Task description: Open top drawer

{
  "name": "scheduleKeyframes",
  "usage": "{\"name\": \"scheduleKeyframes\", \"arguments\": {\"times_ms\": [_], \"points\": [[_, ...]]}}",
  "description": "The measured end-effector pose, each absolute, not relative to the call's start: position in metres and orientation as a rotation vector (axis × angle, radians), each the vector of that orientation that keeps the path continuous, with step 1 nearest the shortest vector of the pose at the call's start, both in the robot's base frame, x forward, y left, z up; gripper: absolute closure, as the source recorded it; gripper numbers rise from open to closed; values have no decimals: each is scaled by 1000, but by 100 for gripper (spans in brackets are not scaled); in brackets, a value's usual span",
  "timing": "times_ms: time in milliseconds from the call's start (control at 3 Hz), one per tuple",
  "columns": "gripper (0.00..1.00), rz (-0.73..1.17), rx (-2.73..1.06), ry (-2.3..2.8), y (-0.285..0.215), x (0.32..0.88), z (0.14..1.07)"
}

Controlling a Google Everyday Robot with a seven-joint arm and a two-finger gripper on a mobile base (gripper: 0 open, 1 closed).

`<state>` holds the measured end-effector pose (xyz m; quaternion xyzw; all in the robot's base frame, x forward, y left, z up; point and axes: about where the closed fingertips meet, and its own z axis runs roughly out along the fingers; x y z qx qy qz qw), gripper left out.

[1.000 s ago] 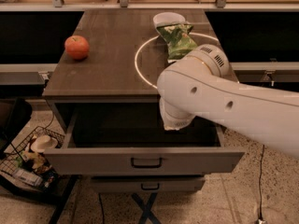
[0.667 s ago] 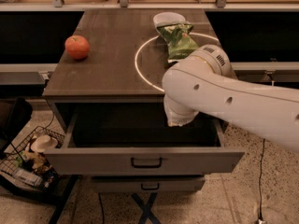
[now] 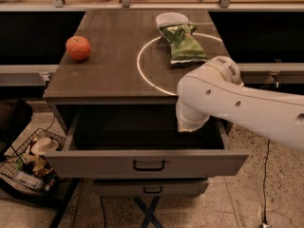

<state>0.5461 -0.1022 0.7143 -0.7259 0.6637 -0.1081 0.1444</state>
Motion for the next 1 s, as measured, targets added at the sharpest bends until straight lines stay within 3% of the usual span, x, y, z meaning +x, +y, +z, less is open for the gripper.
{"name": "scheduleKeyframes", "arguments": {"times_ms": [1000], "points": [[100,-149,-2050,2026,-125,516,650]]}}
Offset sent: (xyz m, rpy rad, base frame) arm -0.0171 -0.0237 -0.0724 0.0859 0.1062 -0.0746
